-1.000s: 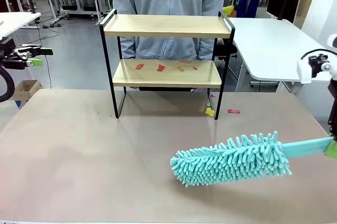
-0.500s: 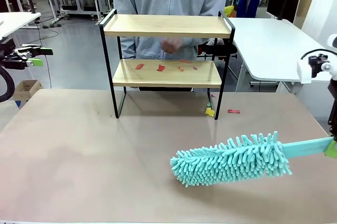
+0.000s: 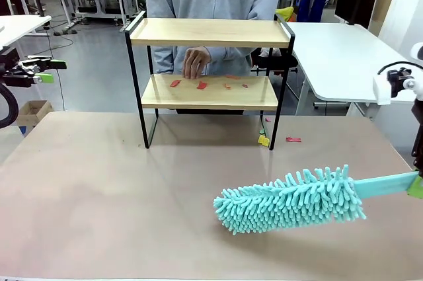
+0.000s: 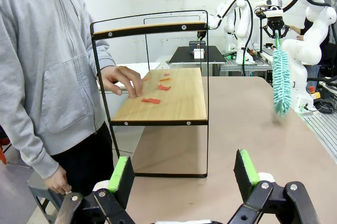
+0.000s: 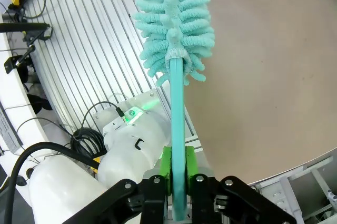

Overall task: Clean the shelf.
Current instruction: Clean the specific section of the Shelf indicated by the human with the Duster.

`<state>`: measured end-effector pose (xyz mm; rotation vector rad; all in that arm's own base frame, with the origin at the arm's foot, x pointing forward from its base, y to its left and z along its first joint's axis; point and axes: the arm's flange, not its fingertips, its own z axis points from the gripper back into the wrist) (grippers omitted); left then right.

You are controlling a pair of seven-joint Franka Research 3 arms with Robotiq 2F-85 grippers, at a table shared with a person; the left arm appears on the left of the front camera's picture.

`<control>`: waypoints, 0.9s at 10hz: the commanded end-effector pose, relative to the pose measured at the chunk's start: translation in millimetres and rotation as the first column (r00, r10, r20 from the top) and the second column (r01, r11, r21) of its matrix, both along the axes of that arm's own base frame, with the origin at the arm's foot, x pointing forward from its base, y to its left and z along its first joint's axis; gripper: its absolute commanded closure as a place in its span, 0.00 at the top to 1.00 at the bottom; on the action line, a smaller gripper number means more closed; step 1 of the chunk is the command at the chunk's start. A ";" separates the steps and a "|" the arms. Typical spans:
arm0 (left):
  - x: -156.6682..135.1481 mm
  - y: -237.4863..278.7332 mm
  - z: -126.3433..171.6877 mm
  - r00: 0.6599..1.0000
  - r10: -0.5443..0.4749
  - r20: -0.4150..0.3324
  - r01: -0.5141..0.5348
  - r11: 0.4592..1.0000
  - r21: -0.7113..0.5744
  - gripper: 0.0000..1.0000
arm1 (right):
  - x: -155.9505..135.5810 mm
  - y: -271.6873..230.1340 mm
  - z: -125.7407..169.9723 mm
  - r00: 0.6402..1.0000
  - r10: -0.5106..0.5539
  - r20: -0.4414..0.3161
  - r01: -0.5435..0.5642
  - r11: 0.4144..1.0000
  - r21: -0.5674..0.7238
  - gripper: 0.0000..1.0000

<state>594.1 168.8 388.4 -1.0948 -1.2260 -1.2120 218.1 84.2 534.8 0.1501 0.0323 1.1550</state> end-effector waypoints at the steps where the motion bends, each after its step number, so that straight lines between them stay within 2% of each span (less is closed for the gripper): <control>1: -1.2 0.2 1.1 1.000 -0.008 0.014 0.008 1.000 0.010 1.00 | 0.3 3.4 2.7 1.000 -0.009 0.014 0.009 1.000 0.013 0.13; 9: -1.2 0.2 1.1 1.000 -0.008 0.014 0.008 1.000 0.010 1.00 | 0.3 3.4 2.7 1.000 -0.009 0.014 0.009 1.000 0.013 0.13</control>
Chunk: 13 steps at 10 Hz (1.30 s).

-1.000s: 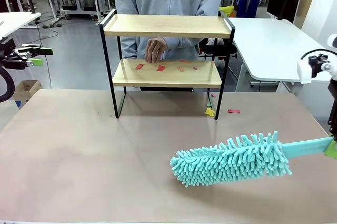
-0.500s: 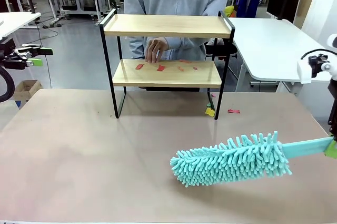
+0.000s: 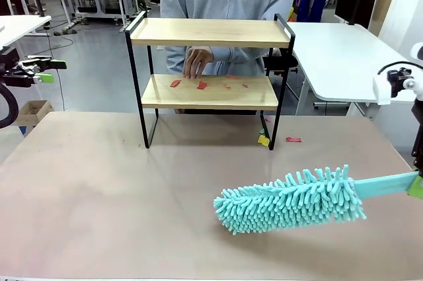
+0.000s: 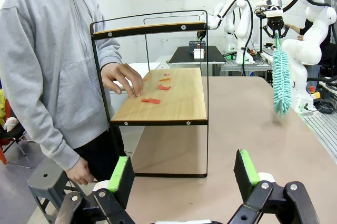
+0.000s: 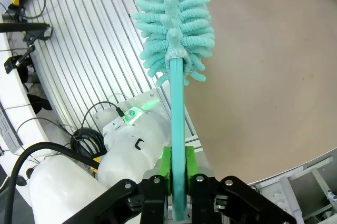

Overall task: Clean the shelf.
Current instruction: Clean the specific section of the Shelf indicated by the human with the Duster.

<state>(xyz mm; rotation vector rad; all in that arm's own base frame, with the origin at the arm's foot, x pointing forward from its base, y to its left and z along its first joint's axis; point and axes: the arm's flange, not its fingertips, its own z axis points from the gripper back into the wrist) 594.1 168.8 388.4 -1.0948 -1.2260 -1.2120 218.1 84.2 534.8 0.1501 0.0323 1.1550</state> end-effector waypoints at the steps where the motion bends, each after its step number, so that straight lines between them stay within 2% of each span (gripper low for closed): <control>1: -1.2 0.2 1.1 1.000 -0.008 0.014 0.008 1.000 0.010 1.00 | 0.3 3.4 2.7 1.000 -0.009 0.014 0.009 1.000 0.013 0.13; 2: -1.2 0.2 1.1 1.000 -0.008 0.014 0.008 1.000 0.010 1.00 | 0.0 0.0 0.0 1.000 0.000 0.000 0.000 1.000 0.000 0.13; 5: -1.2 0.2 1.1 1.000 -0.008 0.014 0.008 1.000 0.010 1.00 | -1.0 46.0 30.6 0.989 -0.143 0.043 0.135 0.978 0.161 0.13; 8: -1.2 0.2 1.1 1.000 -0.008 0.014 0.008 1.000 0.010 1.00 | -4.7 111.9 57.5 0.940 -0.334 0.076 0.298 0.907 0.297 0.13; 9: -1.2 0.2 1.1 1.000 -0.008 0.014 0.008 1.000 0.010 1.00 | -4.2 130.7 63.3 0.924 -0.376 0.064 0.335 0.880 0.336 0.13; 10: -1.2 0.2 1.1 1.000 -0.008 0.014 0.008 1.000 0.010 1.00 | -0.4 146.4 64.6 0.894 -0.448 0.021 0.410 0.836 0.365 0.13; 11: -1.2 0.2 1.1 1.000 -0.008 0.014 0.008 1.000 0.010 1.00 | 3.3 151.3 60.0 0.910 -0.415 -0.012 0.399 0.865 0.303 0.13; 12: -1.2 0.2 1.1 1.000 -0.008 0.014 0.008 1.000 0.010 1.00 | -9.8 132.3 65.2 0.928 -0.370 0.039 0.338 0.881 0.332 0.13; 13: -1.2 0.2 1.1 1.000 -0.008 0.014 0.008 1.000 0.010 1.00 | -9.8 132.3 65.2 0.928 -0.370 0.039 0.338 0.881 0.332 0.13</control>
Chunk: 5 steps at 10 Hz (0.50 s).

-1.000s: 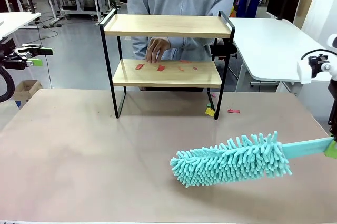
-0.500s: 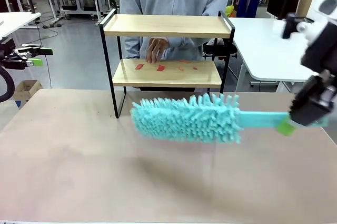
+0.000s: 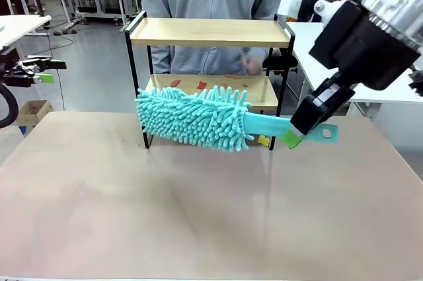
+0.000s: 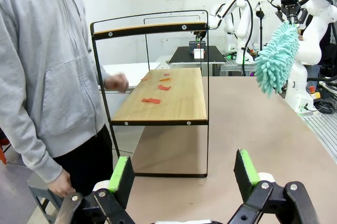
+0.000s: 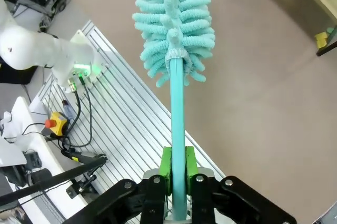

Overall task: Clean the shelf.
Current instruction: Clean the specific section of the Shelf indicated by the human with the Duster.

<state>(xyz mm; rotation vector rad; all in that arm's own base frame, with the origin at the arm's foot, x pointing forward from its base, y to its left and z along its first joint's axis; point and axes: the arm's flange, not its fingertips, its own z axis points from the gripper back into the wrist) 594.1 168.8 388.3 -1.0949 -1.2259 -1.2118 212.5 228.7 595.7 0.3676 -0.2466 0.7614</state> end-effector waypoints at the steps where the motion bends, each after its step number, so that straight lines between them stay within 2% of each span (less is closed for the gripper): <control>1: -1.2 0.2 1.3 1.000 -0.008 0.015 0.008 1.000 0.010 1.00 | -4.2 -12.2 4.3 0.999 0.026 0.023 -0.026 1.000 0.008 0.13; 3: -1.2 0.2 1.3 1.000 -0.008 0.015 0.008 1.000 0.010 1.00 | -2.2 -3.1 2.3 1.000 0.002 0.005 -0.002 1.000 0.001 0.13; 5: -1.2 0.2 1.3 1.000 -0.008 0.015 0.008 1.000 0.010 1.00 | 18.6 51.3 -0.6 0.988 -0.128 0.086 0.123 0.990 0.065 0.13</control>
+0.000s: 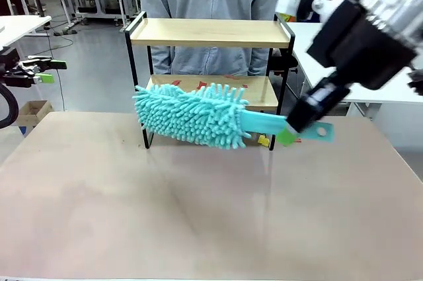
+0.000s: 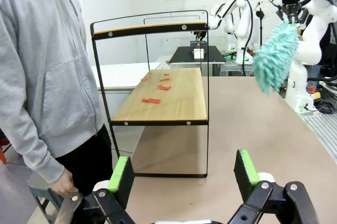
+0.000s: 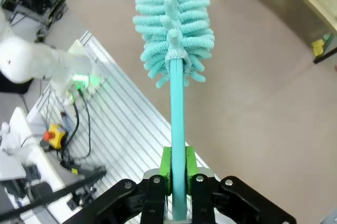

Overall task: Clean the shelf.
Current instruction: Clean the specific section of the Shelf indicated by the human with the Duster.

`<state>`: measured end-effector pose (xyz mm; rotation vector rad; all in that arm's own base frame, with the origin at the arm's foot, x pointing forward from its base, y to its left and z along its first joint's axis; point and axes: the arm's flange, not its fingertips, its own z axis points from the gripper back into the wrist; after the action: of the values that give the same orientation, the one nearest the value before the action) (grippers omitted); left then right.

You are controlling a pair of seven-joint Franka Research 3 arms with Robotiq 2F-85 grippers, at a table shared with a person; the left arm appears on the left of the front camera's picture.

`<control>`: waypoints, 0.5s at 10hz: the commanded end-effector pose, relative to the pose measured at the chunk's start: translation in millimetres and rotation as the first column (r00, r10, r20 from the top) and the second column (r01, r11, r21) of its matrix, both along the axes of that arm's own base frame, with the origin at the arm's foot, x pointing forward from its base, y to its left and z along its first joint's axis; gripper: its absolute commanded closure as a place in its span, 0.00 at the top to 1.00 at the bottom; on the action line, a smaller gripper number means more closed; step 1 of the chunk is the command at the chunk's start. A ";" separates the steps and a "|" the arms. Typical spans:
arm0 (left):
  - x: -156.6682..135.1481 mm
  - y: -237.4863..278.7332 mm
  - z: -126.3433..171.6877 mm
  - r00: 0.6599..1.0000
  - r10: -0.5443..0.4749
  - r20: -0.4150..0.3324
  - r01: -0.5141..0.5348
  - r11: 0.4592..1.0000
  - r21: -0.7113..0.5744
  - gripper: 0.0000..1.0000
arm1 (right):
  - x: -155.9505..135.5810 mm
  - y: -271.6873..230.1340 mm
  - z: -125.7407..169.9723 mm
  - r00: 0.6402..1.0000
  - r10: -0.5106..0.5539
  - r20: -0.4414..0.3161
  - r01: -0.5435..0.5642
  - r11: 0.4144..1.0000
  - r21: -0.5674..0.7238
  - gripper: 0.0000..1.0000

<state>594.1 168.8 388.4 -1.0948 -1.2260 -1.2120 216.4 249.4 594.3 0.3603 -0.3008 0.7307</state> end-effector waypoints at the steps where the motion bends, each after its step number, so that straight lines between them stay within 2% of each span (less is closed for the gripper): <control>1: -1.2 0.2 1.1 1.000 -0.008 0.014 0.008 1.000 0.010 1.00 | 20.4 45.9 0.4 0.988 -0.147 0.055 0.143 0.988 0.062 0.13; 3: -1.2 0.2 1.1 1.000 -0.008 0.014 0.008 1.000 0.010 1.00 | 30.2 79.8 -2.5 0.963 -0.261 0.068 0.255 0.963 0.085 0.13; 5: -1.2 0.2 1.1 1.000 -0.008 0.014 0.008 1.000 0.010 1.00 | 46.2 111.4 -9.4 0.937 -0.346 0.043 0.343 0.937 0.058 0.13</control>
<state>594.1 168.8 388.2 -1.0951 -1.2258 -1.2116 250.5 343.0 581.4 0.3675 -0.4172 0.4524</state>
